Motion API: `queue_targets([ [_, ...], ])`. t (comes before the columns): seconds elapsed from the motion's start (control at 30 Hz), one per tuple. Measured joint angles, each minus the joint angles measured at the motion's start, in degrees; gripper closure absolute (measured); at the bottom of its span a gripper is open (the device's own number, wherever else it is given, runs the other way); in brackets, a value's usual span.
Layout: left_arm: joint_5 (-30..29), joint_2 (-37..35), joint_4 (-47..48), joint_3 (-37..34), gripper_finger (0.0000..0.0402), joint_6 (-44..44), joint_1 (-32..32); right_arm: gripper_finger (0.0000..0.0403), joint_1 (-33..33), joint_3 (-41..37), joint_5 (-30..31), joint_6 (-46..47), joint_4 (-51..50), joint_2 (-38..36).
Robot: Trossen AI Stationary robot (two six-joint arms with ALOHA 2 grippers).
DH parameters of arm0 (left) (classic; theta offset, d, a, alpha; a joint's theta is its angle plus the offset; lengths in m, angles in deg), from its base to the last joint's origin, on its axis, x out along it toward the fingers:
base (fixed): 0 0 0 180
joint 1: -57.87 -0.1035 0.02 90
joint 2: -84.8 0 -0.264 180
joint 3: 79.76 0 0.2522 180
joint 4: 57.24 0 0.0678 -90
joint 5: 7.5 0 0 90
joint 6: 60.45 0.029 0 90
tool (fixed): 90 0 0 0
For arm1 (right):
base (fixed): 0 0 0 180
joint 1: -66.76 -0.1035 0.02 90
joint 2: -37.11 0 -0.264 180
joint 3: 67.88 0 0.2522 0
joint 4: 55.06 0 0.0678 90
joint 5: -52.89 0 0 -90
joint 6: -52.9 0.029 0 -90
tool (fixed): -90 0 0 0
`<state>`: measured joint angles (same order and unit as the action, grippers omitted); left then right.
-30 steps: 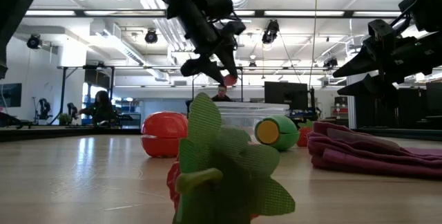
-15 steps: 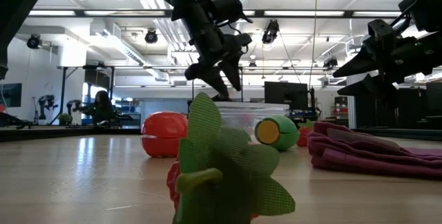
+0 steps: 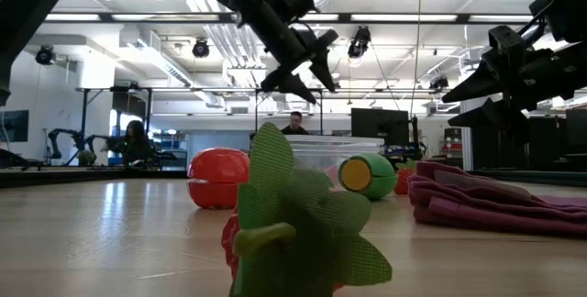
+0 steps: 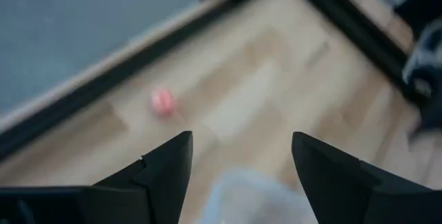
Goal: Pick and placing Produce into tupperware
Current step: Put the red tomato into the transparent bin
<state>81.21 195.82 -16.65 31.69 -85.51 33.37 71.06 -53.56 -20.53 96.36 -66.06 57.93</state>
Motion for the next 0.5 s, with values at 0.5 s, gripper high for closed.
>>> queue_targets([
  [0.5, 11.05, -2.55, 32.97, -1.26, 0.0169, 27.96, 4.33, 0.0184, 0.00, 0.02, 0.00, 0.12, 0.00, -0.07],
])
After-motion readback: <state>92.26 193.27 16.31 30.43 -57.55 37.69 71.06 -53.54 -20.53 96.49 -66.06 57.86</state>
